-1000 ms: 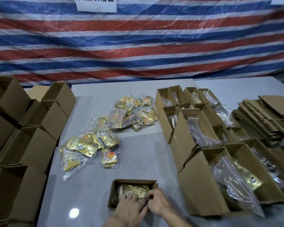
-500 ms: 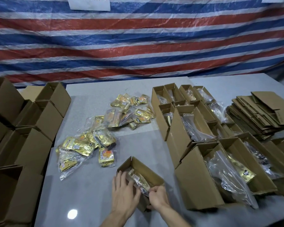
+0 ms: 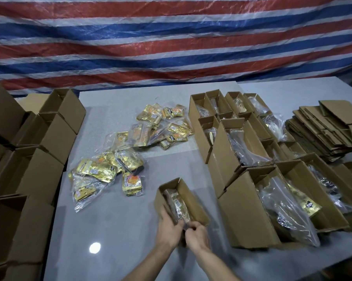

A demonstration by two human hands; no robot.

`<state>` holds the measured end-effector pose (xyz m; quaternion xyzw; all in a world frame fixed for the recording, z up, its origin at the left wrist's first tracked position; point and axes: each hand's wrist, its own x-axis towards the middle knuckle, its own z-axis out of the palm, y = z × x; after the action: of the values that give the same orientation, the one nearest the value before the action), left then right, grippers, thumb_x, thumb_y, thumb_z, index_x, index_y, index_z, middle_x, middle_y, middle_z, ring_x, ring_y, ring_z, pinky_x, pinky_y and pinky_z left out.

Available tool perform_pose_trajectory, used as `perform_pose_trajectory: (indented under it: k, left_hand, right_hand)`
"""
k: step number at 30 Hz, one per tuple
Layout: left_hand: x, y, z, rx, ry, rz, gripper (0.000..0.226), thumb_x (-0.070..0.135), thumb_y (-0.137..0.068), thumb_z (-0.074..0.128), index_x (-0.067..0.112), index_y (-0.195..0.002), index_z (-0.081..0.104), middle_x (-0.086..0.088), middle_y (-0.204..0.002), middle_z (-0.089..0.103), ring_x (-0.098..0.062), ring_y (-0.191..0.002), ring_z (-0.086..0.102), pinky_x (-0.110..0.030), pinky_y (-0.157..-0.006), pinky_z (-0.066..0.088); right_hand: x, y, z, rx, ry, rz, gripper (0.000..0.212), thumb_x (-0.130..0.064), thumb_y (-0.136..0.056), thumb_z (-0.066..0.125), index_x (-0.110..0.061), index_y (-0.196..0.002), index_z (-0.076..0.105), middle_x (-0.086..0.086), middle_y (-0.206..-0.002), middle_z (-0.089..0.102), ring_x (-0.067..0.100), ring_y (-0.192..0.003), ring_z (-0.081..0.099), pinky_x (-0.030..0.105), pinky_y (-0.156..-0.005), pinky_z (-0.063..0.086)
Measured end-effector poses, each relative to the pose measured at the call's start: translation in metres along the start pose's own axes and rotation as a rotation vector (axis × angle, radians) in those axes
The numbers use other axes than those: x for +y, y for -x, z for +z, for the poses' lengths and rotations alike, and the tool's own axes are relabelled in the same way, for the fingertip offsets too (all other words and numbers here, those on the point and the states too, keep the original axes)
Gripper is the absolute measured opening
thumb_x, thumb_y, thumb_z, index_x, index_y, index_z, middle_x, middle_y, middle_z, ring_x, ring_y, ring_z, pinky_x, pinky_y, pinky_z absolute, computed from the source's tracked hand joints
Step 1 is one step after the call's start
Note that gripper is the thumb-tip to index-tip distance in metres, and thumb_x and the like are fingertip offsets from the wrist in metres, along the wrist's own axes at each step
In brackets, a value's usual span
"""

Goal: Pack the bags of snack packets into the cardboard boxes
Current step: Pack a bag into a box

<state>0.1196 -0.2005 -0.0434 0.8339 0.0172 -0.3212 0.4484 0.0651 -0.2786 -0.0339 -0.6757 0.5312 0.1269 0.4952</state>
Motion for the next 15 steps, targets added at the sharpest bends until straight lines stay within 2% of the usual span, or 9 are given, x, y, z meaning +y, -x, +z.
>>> perform_pose_trajectory:
  k: [2,5,7,9,12,14,15]
  left_hand:
    - [0.001,-0.003,0.004,-0.019,0.008,0.012,0.068,0.012,-0.084,0.064,0.016,-0.141,0.027,-0.016,-0.123,0.063,-0.034,-0.106,0.064,-0.043,-0.090,0.052]
    - [0.002,-0.008,0.007,-0.090,-0.045,0.030,0.076,0.015,-0.084,0.064,0.025,-0.147,0.025,-0.009,-0.122,0.067,-0.032,-0.108,0.064,-0.037,-0.092,0.051]
    - [0.003,-0.010,0.010,-0.140,-0.058,0.041,0.078,0.014,-0.081,0.064,0.029,-0.147,0.026,-0.007,-0.119,0.068,-0.031,-0.106,0.065,-0.037,-0.091,0.052]
    - [0.004,-0.009,0.015,-0.171,-0.085,0.043,0.074,0.016,-0.080,0.063,0.032,-0.144,0.029,-0.005,-0.117,0.069,-0.031,-0.104,0.066,-0.037,-0.089,0.053]
    - [0.004,-0.004,0.026,-0.220,-0.088,0.066,0.065,0.025,-0.084,0.064,0.034,-0.139,0.031,0.004,-0.111,0.068,-0.025,-0.101,0.066,-0.031,-0.083,0.051]
    - [0.004,0.001,0.033,-0.246,-0.067,0.082,0.061,0.030,-0.084,0.064,0.037,-0.136,0.033,0.013,-0.101,0.066,-0.015,-0.088,0.065,-0.025,-0.077,0.048]
    - [0.005,0.003,0.038,-0.250,-0.044,0.089,0.059,0.031,-0.083,0.064,0.037,-0.135,0.036,0.018,-0.097,0.064,-0.008,-0.081,0.062,-0.023,-0.075,0.049]
  right_hand:
    - [-0.001,0.001,-0.007,-0.041,-0.012,0.014,0.018,-0.012,-0.091,0.054,-0.025,-0.092,0.067,-0.003,-0.083,0.067,0.017,-0.075,0.065,0.030,-0.064,0.057]
    - [-0.002,0.007,-0.021,-0.109,0.030,0.049,0.015,-0.019,-0.093,0.054,-0.027,-0.083,0.061,-0.001,-0.082,0.065,0.022,-0.068,0.069,0.038,-0.049,0.060]
    - [-0.005,0.010,-0.030,-0.149,0.116,0.059,0.011,-0.024,-0.093,0.052,-0.025,-0.085,0.058,0.003,-0.078,0.069,0.025,-0.059,0.071,0.034,-0.043,0.056]
    - [-0.007,0.011,-0.040,-0.157,0.218,0.042,0.014,-0.027,-0.091,0.048,-0.020,-0.088,0.060,0.005,-0.063,0.070,0.021,-0.045,0.067,0.026,-0.040,0.051]
    - [-0.009,0.011,-0.058,-0.088,0.372,-0.008,0.024,-0.031,-0.084,0.049,-0.014,-0.086,0.066,0.000,-0.053,0.069,0.014,-0.046,0.068,0.024,-0.048,0.054]
    - [-0.007,0.009,-0.066,0.008,0.456,-0.051,0.030,-0.035,-0.081,0.048,-0.016,-0.089,0.069,-0.003,-0.064,0.073,0.015,-0.062,0.072,0.028,-0.067,0.059]
    - [-0.006,0.008,-0.068,0.054,0.478,-0.065,0.033,-0.037,-0.081,0.047,-0.017,-0.093,0.070,-0.002,-0.076,0.075,0.019,-0.074,0.073,0.030,-0.076,0.058]
